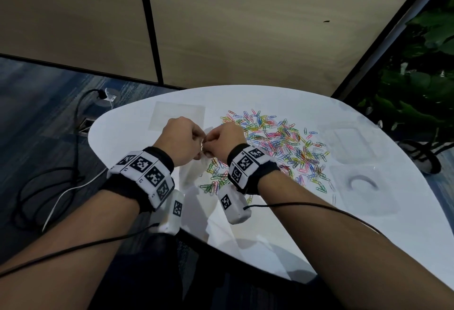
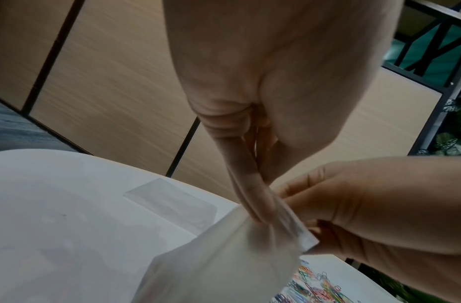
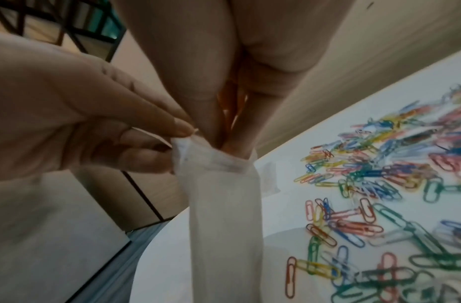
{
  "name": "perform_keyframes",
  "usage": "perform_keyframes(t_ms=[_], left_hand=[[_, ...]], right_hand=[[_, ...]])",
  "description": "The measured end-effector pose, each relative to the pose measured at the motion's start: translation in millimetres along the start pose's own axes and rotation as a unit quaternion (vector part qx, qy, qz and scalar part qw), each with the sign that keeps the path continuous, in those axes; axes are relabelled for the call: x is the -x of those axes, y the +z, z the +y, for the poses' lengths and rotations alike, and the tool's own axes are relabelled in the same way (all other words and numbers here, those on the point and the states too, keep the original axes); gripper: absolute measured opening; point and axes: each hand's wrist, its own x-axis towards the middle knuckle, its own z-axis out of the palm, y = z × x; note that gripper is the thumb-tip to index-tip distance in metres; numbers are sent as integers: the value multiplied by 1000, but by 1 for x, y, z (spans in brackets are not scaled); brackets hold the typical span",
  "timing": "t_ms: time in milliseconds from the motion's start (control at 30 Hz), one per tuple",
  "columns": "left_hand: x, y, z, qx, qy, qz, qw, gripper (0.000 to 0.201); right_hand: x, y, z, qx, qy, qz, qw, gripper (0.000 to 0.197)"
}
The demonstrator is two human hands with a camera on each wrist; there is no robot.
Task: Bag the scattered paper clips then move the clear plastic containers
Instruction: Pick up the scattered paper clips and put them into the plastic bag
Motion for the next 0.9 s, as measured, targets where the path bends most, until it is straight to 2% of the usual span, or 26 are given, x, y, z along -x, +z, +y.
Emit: perform_keyframes(t_ms=[100, 167, 267, 333, 367, 433, 500, 533, 700, 833, 900], left_hand=[[-2, -5, -5, 7, -14, 12, 1000, 25], [-4, -9, -9, 12, -19, 22, 999, 24], [-7, -15, -17, 20, -31, 41, 998, 22], [-9, -19, -21, 29, -44, 48, 997, 19], [-10, -21, -23, 34, -49, 50, 997, 17], [-11, -27, -26, 36, -57, 54, 996, 17], [-11, -31, -29, 34, -58, 54, 996, 16], [-11, -32, -30, 33, -58, 50, 996, 15], [-12, -33, -35, 31, -55, 36, 997, 15], [-13, -33, -33, 28, -59, 34, 997, 17], [-12, -33, -32, 28, -58, 30, 997, 18]], right_hand=[[-2, 0, -4, 11, -18, -68, 997, 22], [-4, -4, -5, -75, -22, -88, 993, 22], [-16, -11, 1, -195, -8, -31, 980, 27], [-26, -12, 13, -196, 20, -2, 980, 35], [-30, -11, 21, -148, 26, -2, 989, 33], [-34, -4, 38, 42, 13, -37, 998, 30], [-35, 10, 53, 201, -18, -106, 974, 37], [-34, 18, 57, 241, -32, -135, 961, 41], [-26, 47, 72, 325, -140, -200, 914, 43], [-2, 46, 89, 386, -219, -195, 875, 59], [0, 46, 94, 387, -235, -182, 873, 48]])
